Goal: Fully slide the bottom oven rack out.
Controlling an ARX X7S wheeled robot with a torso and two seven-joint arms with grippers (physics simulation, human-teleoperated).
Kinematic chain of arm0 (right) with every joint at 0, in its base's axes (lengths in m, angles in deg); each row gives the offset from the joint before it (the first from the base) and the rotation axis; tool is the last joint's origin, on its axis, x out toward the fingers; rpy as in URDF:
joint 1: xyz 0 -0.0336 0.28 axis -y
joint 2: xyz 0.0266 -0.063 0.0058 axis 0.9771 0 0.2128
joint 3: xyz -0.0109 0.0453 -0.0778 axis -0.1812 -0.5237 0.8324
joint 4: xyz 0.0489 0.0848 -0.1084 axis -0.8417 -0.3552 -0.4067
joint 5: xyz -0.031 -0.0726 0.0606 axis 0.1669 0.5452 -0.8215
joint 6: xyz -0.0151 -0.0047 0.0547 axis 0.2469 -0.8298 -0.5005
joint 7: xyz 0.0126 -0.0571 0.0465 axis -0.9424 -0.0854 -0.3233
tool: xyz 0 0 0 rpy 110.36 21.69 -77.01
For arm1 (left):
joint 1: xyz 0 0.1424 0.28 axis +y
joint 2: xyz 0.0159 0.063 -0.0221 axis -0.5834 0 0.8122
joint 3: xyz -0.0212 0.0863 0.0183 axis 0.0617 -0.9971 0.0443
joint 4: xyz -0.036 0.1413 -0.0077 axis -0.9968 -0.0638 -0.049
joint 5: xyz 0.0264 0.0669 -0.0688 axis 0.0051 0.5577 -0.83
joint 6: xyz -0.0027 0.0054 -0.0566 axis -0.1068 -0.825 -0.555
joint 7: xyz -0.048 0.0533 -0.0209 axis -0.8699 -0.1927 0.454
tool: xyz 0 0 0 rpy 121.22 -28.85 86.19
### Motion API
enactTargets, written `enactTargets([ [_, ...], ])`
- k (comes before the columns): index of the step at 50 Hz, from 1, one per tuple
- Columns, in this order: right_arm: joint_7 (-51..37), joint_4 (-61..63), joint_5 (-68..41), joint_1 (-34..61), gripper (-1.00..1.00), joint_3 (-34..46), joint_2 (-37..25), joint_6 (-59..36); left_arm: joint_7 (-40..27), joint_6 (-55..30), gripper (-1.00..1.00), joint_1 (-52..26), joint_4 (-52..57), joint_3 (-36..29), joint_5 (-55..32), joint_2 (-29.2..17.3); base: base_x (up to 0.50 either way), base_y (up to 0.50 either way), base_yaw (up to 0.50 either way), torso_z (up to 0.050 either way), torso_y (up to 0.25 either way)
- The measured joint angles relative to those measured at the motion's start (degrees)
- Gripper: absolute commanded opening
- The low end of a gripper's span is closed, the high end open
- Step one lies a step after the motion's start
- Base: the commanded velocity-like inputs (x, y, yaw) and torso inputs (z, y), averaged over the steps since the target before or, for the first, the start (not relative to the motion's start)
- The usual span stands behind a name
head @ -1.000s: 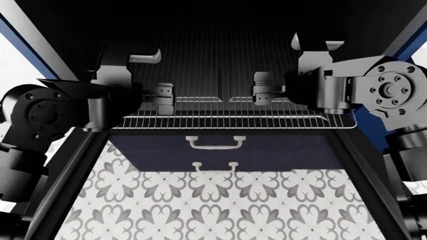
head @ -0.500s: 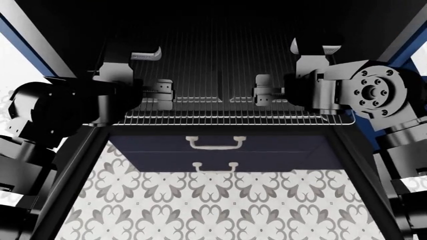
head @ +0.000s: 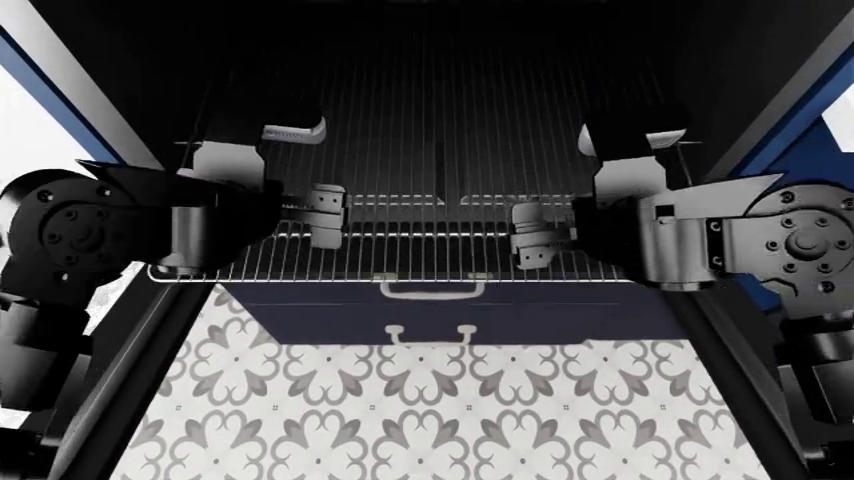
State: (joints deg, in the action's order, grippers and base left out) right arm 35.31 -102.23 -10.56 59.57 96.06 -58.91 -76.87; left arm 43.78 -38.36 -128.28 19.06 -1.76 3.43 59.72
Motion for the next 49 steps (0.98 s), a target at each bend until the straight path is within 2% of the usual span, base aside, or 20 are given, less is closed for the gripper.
enactTargets([
  [13,-12.1,17.8,-12.8,-12.1,1.00,-5.4,-6.2,0.0,-11.5,-5.1,1.00,10.1,20.2,4.2,-7.9,-5.4,-0.01,0.00,0.00,0.000,-0.013],
  [29,-21.3,38.2,-25.6,-27.2,1.00,-9.6,-15.3,4.0,-20.3,-0.3,1.00,28.0,43.8,10.1,-16.6,-14.5,0.00,0.00,0.00,0.000,-0.014],
  [37,-24.2,42.4,-30.9,-31.7,1.00,-11.4,-18.8,6.7,-22.9,8.9,1.00,32.9,44.1,11.7,-23.8,-17.9,0.00,0.00,0.00,0.000,-0.014],
  [49,-26.9,46.5,-36.7,-37.2,1.00,-13.8,-22.9,11.4,-26.4,10.5,1.00,36.9,48.0,13.5,-30.4,-22.6,0.00,0.00,0.00,0.000,-0.014],
])
